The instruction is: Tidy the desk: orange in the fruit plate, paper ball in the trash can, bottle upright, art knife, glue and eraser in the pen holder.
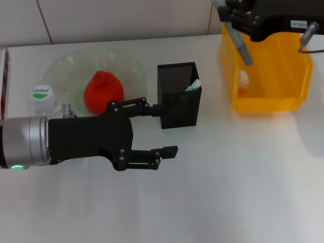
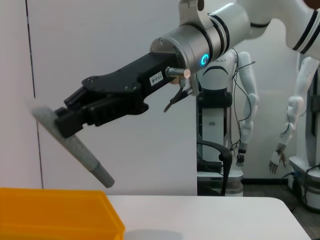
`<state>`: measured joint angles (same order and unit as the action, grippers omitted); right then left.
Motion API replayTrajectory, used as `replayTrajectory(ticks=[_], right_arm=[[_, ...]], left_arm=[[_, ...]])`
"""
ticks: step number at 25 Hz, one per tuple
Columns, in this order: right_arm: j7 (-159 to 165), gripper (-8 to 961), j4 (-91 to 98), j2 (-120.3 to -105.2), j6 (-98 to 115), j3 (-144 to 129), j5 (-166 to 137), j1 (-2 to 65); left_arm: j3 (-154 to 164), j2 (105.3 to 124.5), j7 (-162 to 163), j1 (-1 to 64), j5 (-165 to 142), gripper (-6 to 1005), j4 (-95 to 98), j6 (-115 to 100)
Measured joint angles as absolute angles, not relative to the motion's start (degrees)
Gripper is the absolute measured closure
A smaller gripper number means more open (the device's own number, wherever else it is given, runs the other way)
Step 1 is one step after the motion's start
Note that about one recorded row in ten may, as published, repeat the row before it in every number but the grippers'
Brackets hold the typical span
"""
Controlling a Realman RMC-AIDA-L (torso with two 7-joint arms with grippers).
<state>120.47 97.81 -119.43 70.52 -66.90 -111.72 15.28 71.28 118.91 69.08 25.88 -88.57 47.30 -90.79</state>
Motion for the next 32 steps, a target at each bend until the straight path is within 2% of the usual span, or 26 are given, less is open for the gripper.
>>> replayTrajectory(ticks=[8,17,22,24,32], right_arm=[[103.98,818,82.06,-119.16,73.29,-60.45,-95.35,15.91],[96.35,818,66.26,-118.99,78.73,-53.28,-93.60,24.02],[92.98,818,59.82,-118.26,78.57,-53.09,-93.67,28.05],[90.08,818,54.59,-117.52,78.23,-53.05,-93.67,30.72],[79.51,818,43.78,-117.01,78.17,-49.54,-93.51,34.65]], left_arm=[[71.28,118.91,69.03,26.26,-88.46,186,46.78,-90.69],[71.28,118.91,68.15,26.52,-88.20,186,46.01,-90.70],[71.34,118.91,67.65,26.54,-87.82,186,45.25,-90.70],[71.37,118.91,67.63,26.55,-87.81,186,45.25,-90.70],[71.44,118.91,67.60,26.94,-87.79,186,45.26,-90.71]])
